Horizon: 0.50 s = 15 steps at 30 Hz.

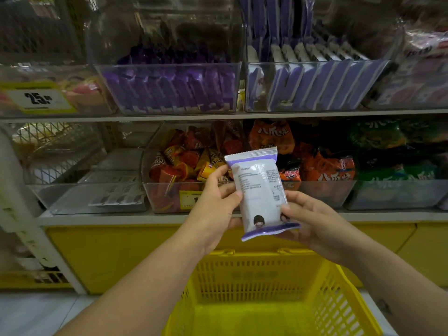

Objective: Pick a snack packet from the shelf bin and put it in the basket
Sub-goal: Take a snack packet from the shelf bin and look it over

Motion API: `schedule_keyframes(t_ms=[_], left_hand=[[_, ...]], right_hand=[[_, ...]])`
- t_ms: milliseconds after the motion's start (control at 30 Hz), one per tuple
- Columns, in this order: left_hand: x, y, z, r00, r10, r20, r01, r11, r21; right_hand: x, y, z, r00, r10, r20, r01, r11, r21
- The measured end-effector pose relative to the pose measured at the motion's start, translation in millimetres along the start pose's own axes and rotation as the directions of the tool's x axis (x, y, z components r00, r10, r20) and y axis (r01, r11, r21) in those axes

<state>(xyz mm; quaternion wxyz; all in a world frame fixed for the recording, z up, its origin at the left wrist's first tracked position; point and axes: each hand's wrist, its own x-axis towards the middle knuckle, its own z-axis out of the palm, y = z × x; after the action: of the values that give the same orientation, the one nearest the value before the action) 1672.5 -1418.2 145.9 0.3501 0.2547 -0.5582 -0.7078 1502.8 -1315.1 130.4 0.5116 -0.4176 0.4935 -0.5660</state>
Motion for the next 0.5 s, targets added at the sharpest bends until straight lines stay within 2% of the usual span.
schedule_keyframes(t_ms=[100, 200, 333, 500], left_hand=[[-1, -2, 3, 0.999, 0.006, -0.039, 0.0, 0.986, 0.166], [-4, -6, 6, 0.999, 0.035, 0.008, -0.036, 0.937, 0.348], [-7, -14, 13, 0.996, 0.012, 0.092, -0.047, 0.923, 0.381], [-3, -17, 15, 0.996, 0.007, 0.088, -0.04, 0.921, 0.387]], right_hand=[[0, -4, 8, 0.994, -0.059, -0.089, 0.059, 0.998, -0.002], [-2, -10, 16, 0.971, -0.17, -0.166, 0.157, 0.983, -0.093], [-7, -14, 25, 0.937, -0.312, -0.156, 0.272, 0.933, -0.235], [-10, -10, 30, 0.913, -0.386, -0.13, 0.332, 0.891, -0.31]])
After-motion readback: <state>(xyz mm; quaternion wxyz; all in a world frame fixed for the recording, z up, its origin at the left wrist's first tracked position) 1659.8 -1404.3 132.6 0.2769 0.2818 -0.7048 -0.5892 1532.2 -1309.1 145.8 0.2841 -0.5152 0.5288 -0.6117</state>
